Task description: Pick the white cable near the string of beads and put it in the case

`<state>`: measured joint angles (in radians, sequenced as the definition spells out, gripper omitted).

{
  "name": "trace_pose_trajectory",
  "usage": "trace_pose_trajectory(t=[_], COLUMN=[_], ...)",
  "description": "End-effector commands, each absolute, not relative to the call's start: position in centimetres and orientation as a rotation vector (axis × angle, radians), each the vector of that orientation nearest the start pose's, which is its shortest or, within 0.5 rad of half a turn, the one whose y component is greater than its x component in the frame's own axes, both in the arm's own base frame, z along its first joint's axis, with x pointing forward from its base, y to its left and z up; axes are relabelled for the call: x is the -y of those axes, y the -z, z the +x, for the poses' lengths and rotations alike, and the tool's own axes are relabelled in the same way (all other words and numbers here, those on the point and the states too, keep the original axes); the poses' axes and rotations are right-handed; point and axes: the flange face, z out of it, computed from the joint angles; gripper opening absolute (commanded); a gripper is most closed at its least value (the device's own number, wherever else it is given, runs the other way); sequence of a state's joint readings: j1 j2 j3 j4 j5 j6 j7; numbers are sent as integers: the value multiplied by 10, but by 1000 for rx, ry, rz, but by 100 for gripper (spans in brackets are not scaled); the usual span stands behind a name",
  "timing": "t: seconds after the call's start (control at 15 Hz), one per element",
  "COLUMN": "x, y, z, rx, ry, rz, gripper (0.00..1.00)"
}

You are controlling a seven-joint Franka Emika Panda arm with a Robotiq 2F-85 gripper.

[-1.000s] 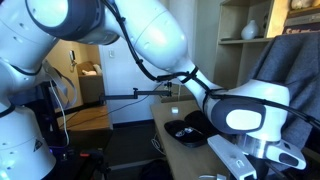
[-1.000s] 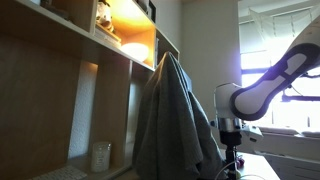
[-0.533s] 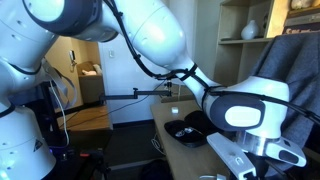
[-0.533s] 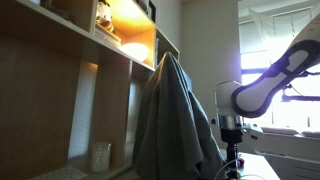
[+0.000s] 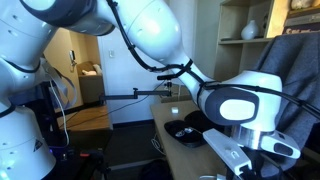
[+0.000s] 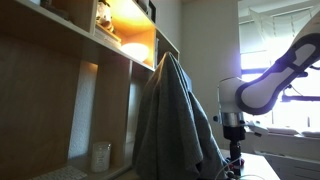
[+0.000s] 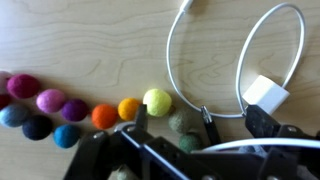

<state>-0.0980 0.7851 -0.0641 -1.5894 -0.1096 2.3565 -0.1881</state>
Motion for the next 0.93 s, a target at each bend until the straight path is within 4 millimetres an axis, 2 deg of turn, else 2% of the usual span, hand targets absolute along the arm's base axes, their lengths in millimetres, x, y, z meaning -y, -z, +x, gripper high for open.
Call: trace_pose_trajectory(t=[0.0, 0.4, 0.87], x=[102, 105, 110], y=[-180, -167, -156], z=[667, 657, 658], rx=[215, 201, 196], ry=[-55, -104, -128], rz=[-3271, -3259, -3247], gripper=[100, 100, 100])
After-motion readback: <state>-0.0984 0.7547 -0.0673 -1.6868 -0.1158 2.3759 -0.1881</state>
